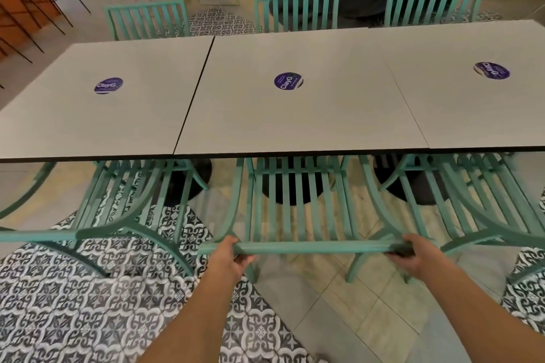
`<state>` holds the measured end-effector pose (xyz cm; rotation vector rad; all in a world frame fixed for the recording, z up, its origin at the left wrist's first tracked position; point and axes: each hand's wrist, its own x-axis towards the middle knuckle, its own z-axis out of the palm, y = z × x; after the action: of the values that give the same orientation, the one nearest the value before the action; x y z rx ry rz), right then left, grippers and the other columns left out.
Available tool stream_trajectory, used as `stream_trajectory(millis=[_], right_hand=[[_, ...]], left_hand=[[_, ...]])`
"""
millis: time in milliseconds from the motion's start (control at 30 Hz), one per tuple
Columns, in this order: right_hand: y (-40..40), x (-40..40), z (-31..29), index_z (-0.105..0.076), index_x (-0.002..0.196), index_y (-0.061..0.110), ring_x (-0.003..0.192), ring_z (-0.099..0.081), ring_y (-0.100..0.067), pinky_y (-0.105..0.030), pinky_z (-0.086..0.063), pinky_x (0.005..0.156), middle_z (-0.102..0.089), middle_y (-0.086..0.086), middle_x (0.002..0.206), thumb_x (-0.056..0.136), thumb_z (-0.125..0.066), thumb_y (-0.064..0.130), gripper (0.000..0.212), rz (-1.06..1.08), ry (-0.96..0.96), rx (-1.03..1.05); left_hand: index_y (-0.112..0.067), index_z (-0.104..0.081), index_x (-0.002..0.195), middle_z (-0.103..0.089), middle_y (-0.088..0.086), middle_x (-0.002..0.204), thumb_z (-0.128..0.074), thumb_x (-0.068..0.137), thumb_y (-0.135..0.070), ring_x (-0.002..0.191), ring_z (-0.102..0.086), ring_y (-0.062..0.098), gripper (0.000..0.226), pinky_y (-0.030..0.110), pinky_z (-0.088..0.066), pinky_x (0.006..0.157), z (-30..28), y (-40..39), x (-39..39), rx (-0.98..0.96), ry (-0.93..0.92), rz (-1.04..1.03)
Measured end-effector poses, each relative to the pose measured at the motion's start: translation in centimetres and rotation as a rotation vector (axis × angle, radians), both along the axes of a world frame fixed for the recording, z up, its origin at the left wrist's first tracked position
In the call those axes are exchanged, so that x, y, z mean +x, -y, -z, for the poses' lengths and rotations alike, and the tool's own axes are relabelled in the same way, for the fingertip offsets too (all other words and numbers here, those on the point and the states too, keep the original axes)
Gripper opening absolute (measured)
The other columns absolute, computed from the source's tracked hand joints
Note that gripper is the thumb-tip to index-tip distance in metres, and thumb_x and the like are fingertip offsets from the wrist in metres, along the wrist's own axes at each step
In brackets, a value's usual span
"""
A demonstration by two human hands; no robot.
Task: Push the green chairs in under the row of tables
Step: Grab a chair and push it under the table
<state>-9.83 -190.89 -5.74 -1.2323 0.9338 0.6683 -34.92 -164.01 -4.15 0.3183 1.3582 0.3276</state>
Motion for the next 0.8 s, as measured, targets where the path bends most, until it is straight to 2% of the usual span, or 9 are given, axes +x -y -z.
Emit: stream_trajectory(millis=[67,167,267,367,467,567,667,800], right_hand=[[-0.1,0.4,0.1,-0.030,0.140,0.005,0.132,-0.036,-0.038,-0.054,-0.039,0.102,-0.030,-0.020,0.147,0.095,-0.051,0.009,0.050,-0.002,0.002,-0.006],[-0.3,0.6,0.0,-0.028,0.142,0.004,0.133,-0.035,-0.038,-0.054,-0.039,0.102,-0.029,-0.020,0.148,0.096,-0.049,0.010,0.051,-0.005,-0.001,-0.007],[-0.4,0.8,0.0,-0.029,0.141,0.004,0.133,-0.035,-0.038,-0.054,-0.040,0.100,-0.029,-0.020,0.148,0.095,-0.051,0.010,0.051,-0.002,-0.007,-0.003],[-0.7,1.0,0.0,-0.030,0.141,0.005,0.132,-0.036,-0.038,-0.054,-0.040,0.102,-0.030,-0.019,0.148,0.095,-0.051,0.010,0.051,-0.002,-0.014,-0.005],[-0.6,1.4,0.2,-0.031,0.141,0.006,0.131,-0.037,-0.038,-0.055,-0.040,0.102,-0.032,-0.019,0.146,0.095,-0.052,0.010,0.051,-0.004,-0.011,0.003],[-0.7,1.4,0.2,-0.031,0.141,0.006,0.131,-0.037,-0.038,-0.055,-0.039,0.102,-0.033,-0.020,0.146,0.095,-0.052,0.010,0.050,-0.007,-0.017,0.008],[-0.6,1.4,0.2,-0.031,0.141,0.006,0.130,-0.038,-0.039,-0.056,-0.041,0.100,-0.033,-0.020,0.146,0.094,-0.053,0.010,0.052,-0.002,-0.020,0.010],[-0.6,1.4,0.1,-0.030,0.141,0.008,0.129,-0.039,-0.040,-0.057,-0.043,0.098,-0.033,-0.020,0.145,0.093,-0.055,0.011,0.054,-0.004,-0.023,0.015]], left_hand=[[-0.003,-0.048,0.123,-0.056,0.027,0.120,-0.057,0.091,-0.003,0.102,-0.061,0.039,0.033,0.048,-0.054,0.063,0.1,0.0,0.3,0.003,-0.002,-0.002],[-0.003,-0.047,0.125,-0.055,0.026,0.123,-0.057,0.091,-0.003,0.101,-0.061,0.040,0.035,0.051,-0.054,0.071,0.3,-0.1,0.5,0.011,0.004,-0.015],[-0.002,-0.046,0.123,-0.053,0.026,0.126,-0.057,0.092,-0.003,0.089,-0.061,0.038,0.033,0.053,-0.053,0.079,0.6,-0.3,0.9,0.022,0.005,-0.032],[-0.002,-0.047,0.123,-0.054,0.026,0.124,-0.057,0.092,-0.004,0.085,-0.061,0.037,0.032,0.052,-0.053,0.079,0.7,-0.6,1.1,0.028,-0.002,-0.039],[-0.002,-0.045,0.127,-0.055,0.026,0.123,-0.057,0.092,-0.004,0.088,-0.061,0.038,0.037,0.051,-0.053,0.074,0.8,-0.7,1.3,0.036,-0.006,-0.036],[-0.001,-0.044,0.128,-0.054,0.026,0.123,-0.058,0.092,-0.004,0.094,-0.061,0.038,0.039,0.051,-0.054,0.078,0.8,-0.7,1.4,0.036,-0.007,-0.037],[-0.001,-0.046,0.127,-0.054,0.025,0.123,-0.058,0.091,-0.004,0.088,-0.061,0.037,0.037,0.050,-0.054,0.078,0.8,-0.7,1.4,0.036,-0.007,-0.027],[-0.002,-0.049,0.122,-0.055,0.026,0.119,-0.058,0.091,-0.002,0.098,-0.062,0.039,0.032,0.049,-0.055,0.076,0.7,-0.5,1.2,0.033,0.006,-0.018]])
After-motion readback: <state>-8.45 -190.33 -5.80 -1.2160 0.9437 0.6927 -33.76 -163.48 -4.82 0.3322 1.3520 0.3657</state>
